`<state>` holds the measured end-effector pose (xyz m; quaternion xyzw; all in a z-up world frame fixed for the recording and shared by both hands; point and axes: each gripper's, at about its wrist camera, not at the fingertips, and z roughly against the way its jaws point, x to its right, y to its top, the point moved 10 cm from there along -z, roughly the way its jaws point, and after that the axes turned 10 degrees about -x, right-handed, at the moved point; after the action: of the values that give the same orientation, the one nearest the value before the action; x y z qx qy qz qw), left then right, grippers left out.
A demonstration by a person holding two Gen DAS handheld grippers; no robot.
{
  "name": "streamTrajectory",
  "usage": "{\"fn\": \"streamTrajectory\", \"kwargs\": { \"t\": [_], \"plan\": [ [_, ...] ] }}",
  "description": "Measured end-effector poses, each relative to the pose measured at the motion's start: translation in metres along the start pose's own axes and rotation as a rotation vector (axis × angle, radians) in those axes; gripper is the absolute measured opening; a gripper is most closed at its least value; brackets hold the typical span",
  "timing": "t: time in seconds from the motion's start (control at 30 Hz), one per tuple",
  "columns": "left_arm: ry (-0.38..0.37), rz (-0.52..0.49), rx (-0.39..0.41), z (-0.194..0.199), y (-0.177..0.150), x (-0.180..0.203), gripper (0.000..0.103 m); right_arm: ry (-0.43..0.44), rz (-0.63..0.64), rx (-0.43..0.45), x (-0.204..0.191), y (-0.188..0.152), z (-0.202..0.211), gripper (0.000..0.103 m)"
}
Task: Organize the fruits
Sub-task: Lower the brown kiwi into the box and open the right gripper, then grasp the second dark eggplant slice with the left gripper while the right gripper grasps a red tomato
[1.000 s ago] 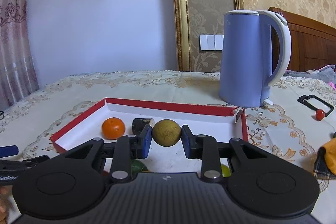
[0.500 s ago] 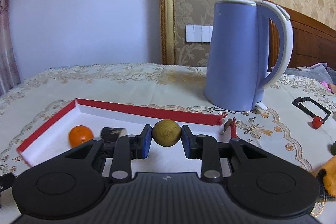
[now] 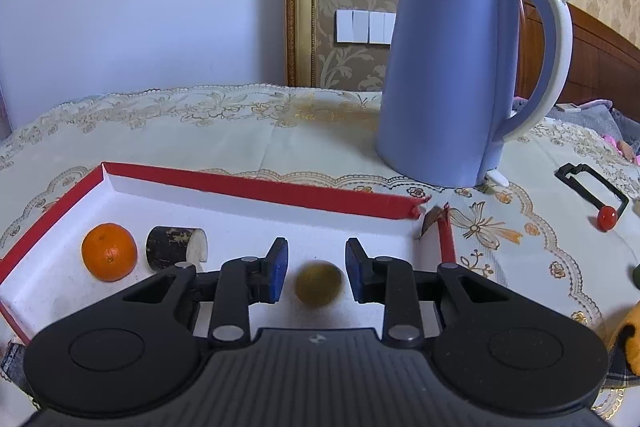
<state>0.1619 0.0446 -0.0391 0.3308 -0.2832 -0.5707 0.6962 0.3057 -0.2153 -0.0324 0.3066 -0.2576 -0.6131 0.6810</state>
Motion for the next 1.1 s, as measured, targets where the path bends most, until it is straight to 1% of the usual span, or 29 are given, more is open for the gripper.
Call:
{"fn": "streamTrajectory", "kwargs": {
  "t": [0.17,0.3,0.47,0.57,0.63,0.7,0.73,0.77,0.8,0.87,0.93,1.0,1.1],
  "plan": [
    [-0.004,0.004,-0.004,0.0,0.0,-0.001,0.103,-0.003,-0.005,0.006,0.001,0.001,0.003,0.03],
    [-0.007,0.009,-0.004,0.0,0.0,-0.001,0.103,0.003,-0.005,0.036,0.0,-0.001,0.02,0.03],
    [-0.007,0.017,-0.001,0.0,0.0,-0.003,0.103,0.04,0.009,0.124,-0.006,-0.012,0.065,0.03],
    [-0.007,0.012,0.003,0.001,0.0,-0.002,0.103,0.073,0.003,0.18,-0.011,-0.03,0.098,0.031],
    [-0.024,-0.005,0.013,0.003,0.0,0.002,0.103,0.088,0.003,0.209,-0.014,-0.043,0.116,0.033],
    [-0.037,-0.029,0.03,0.007,0.001,0.007,0.103,0.092,-0.004,0.242,-0.016,-0.056,0.133,0.042],
    [-0.054,-0.041,0.034,0.009,0.001,0.011,0.103,0.088,-0.011,0.264,-0.016,-0.062,0.141,0.045],
    [-0.07,-0.047,0.035,0.01,0.002,0.014,0.103,0.081,-0.019,0.281,-0.015,-0.066,0.146,0.052],
    [-0.084,-0.056,0.034,0.012,0.003,0.018,0.103,0.065,-0.031,0.298,-0.014,-0.073,0.152,0.055],
    [-0.108,-0.087,0.046,0.019,0.006,0.027,0.103,0.048,-0.04,0.303,-0.013,-0.083,0.155,0.056],
    [-0.122,-0.124,0.059,0.025,0.009,0.039,0.103,0.048,-0.038,0.286,-0.016,-0.093,0.152,0.056],
    [-0.122,-0.154,0.063,0.027,0.012,0.049,0.103,0.062,-0.04,0.271,-0.018,-0.099,0.148,0.056],
    [-0.101,-0.207,0.052,0.023,0.011,0.063,0.103,0.067,-0.044,0.257,-0.016,-0.103,0.144,0.056]
  ]
}}
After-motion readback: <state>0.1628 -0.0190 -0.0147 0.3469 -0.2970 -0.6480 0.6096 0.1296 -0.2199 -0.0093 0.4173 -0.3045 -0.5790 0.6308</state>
